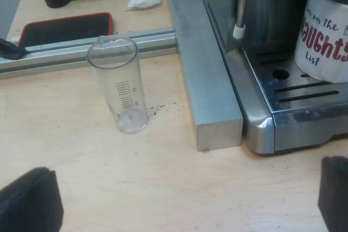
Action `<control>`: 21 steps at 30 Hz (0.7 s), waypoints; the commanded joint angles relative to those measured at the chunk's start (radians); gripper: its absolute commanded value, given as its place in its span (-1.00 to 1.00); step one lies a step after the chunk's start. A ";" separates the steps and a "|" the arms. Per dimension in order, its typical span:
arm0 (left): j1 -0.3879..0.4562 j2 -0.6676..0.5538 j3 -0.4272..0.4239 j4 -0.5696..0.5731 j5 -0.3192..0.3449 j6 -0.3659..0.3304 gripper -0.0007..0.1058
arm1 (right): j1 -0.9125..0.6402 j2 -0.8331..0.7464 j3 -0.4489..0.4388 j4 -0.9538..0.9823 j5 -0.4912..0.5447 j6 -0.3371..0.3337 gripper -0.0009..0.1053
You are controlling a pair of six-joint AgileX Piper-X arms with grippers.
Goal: Place mug into machine
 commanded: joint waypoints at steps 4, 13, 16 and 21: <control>-0.006 -0.140 -0.004 -0.019 0.029 -0.012 0.86 | 0.002 -0.045 -0.007 -0.006 -0.010 -0.003 0.53; -0.006 -0.140 0.008 -0.041 0.047 -0.012 0.86 | 0.002 -0.045 -0.007 -0.006 -0.010 -0.003 0.53; -0.006 -0.140 0.008 -0.041 0.047 -0.012 0.86 | 0.002 -0.045 -0.007 -0.006 -0.010 -0.003 0.53; -0.006 -0.140 0.008 -0.041 0.047 -0.012 0.86 | 0.002 -0.045 -0.007 -0.006 -0.010 -0.003 0.53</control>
